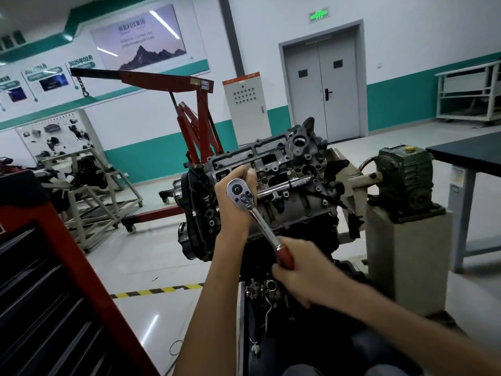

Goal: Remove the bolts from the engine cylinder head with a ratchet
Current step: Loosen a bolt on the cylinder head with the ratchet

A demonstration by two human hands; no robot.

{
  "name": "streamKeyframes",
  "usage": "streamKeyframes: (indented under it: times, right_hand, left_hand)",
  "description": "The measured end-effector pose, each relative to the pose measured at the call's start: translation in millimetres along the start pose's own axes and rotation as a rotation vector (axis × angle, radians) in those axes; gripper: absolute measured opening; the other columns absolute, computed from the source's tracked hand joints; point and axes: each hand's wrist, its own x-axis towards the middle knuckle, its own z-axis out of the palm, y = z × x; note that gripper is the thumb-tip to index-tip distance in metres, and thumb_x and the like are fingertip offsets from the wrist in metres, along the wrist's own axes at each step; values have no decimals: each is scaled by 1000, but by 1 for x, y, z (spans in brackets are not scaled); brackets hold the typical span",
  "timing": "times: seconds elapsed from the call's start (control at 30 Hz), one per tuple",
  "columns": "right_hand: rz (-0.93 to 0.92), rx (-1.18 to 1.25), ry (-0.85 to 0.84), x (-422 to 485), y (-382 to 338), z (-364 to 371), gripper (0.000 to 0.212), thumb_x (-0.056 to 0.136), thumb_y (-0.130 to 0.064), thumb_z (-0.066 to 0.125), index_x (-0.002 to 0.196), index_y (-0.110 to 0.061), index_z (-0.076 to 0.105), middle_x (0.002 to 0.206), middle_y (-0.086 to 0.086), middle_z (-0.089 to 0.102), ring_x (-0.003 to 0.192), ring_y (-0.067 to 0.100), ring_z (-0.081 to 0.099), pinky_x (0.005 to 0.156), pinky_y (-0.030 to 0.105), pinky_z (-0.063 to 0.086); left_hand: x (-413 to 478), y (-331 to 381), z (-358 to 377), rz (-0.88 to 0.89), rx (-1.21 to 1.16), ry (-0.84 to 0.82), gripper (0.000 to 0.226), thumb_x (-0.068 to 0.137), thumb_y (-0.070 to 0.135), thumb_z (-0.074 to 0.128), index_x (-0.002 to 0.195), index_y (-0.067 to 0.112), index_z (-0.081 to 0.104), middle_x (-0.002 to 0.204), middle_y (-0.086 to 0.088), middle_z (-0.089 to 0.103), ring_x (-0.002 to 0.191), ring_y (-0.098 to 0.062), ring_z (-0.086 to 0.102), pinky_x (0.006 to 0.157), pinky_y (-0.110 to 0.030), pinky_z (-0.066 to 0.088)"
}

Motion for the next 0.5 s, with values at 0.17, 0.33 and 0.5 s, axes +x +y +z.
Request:
streamKeyframes:
  times: [0.17,0.33,0.5]
  right_hand:
    - [-109,-582,-89,38,-11,-98,21,80,-11,57,69,-26,49,63,-3,55,53,10,56,52,22,49]
    - [-157,-793,52,47,-15,-110,29,79,-16,58,69,-33,38,59,-11,47,53,4,49,52,20,43]
    - [4,-202,157,1,12,-24,24,78,-12,60,65,-20,41,52,-3,48,40,7,43,42,17,33]
  left_hand:
    - [5,4,-9,39,114,-130,43,93,-4,54,54,5,38,51,5,30,48,-2,26,50,-15,23]
    - [2,10,0,-1,102,-42,41,93,-3,53,56,3,37,53,-1,27,53,-7,23,51,-20,21]
    - [-3,9,11,-28,19,67,42,93,-4,54,55,4,38,52,-3,28,49,-4,26,48,-19,22]
